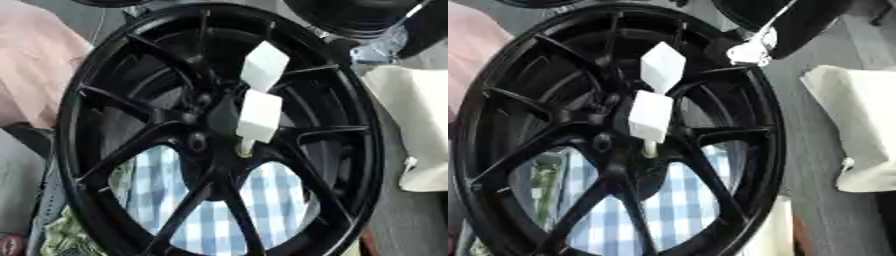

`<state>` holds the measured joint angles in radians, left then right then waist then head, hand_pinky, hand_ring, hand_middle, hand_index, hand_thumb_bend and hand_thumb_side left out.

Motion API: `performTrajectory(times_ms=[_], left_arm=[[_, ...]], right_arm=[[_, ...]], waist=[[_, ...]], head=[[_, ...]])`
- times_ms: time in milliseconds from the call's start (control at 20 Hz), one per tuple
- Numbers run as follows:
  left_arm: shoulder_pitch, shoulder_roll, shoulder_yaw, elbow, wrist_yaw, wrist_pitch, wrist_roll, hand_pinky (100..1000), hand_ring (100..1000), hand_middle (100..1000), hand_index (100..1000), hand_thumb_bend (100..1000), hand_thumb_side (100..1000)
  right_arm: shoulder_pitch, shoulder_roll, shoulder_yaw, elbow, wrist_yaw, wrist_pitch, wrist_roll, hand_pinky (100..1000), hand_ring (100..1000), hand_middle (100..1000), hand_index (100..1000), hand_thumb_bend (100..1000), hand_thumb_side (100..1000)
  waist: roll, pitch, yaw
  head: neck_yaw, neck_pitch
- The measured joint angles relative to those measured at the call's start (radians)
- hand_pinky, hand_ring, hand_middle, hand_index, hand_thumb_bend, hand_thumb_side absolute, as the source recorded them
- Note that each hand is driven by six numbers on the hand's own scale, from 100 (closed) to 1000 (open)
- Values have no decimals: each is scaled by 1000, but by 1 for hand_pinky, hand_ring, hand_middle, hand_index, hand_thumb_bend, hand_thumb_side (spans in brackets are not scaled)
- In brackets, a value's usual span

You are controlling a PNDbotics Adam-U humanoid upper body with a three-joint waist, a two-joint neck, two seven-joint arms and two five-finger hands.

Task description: Pull the pin out of the wheel hub.

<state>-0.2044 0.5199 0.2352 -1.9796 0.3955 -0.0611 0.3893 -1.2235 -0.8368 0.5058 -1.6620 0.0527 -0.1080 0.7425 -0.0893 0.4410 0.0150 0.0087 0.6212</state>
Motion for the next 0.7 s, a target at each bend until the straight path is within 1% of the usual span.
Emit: performTrajectory(times_ms=[150,300,550,700], left_arm=[[-3,0,-3,0,0,0,0,756,758,660,754,208,804],[-4,0,-3,0,1,0,0,756,758,660,753,208,804],[-8,-1,-4,0,3,1,-1,756,758,660,753,205,805],[-9,-1,-4,0,6,1,-1,756,758,660,753,204,806]], right_arm=[[0,9,1,17,10,-11,18,905,908,838,900,303,168],[0,18,0,35,23,-19,27,906,912,849,900,309,141],[-17,47,0,72,40,-31,27,908,919,861,902,302,121],[-21,59,0,91,47,-42,28,909,921,864,901,293,111]], waist=[[-2,7,4],[-3,10,7],[-3,16,14],[-3,18,18]], head=[[-3,-2],[-15,-23],[-37,-61],[-42,-72]])
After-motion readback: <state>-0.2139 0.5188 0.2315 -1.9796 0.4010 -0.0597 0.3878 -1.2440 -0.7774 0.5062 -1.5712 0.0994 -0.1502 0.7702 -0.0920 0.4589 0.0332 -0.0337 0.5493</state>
